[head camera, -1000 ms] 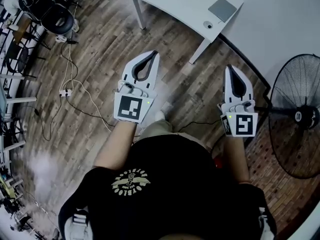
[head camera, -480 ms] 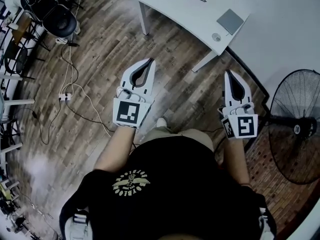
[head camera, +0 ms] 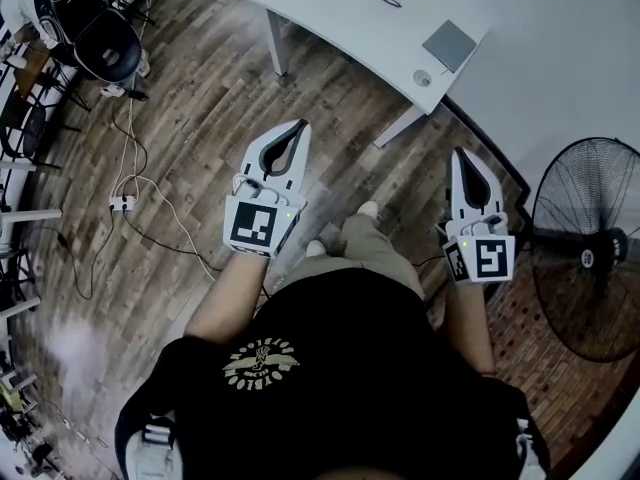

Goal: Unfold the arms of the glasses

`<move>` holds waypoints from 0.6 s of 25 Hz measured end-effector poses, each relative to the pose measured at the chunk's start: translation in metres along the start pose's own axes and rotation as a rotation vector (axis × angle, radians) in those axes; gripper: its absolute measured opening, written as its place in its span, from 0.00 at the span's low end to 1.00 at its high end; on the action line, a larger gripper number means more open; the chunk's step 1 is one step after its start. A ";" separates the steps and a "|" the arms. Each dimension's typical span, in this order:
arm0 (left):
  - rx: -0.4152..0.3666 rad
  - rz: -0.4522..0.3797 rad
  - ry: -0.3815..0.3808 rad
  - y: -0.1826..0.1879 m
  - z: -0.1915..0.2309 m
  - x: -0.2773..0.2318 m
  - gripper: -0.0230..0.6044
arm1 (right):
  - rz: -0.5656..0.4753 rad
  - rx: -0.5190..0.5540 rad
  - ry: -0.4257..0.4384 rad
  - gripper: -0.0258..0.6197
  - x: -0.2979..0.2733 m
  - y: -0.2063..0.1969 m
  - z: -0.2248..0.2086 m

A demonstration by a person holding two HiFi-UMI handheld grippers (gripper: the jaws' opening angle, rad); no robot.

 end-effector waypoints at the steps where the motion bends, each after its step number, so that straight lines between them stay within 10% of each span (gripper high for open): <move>1: -0.007 -0.005 0.003 0.002 0.000 -0.003 0.05 | -0.001 -0.003 0.000 0.04 -0.002 -0.002 -0.004; 15: -0.013 -0.005 0.008 0.026 0.001 -0.079 0.05 | 0.006 -0.044 0.029 0.04 -0.049 -0.017 -0.069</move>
Point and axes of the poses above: the fingertips, and each gripper's own axes: x backward along the fingers, z to its left, y out of its top, the point moved 10 cm from there along x, backward along the fingers, and after that the axes turned 14 degrees about z, right-handed, at the moved point
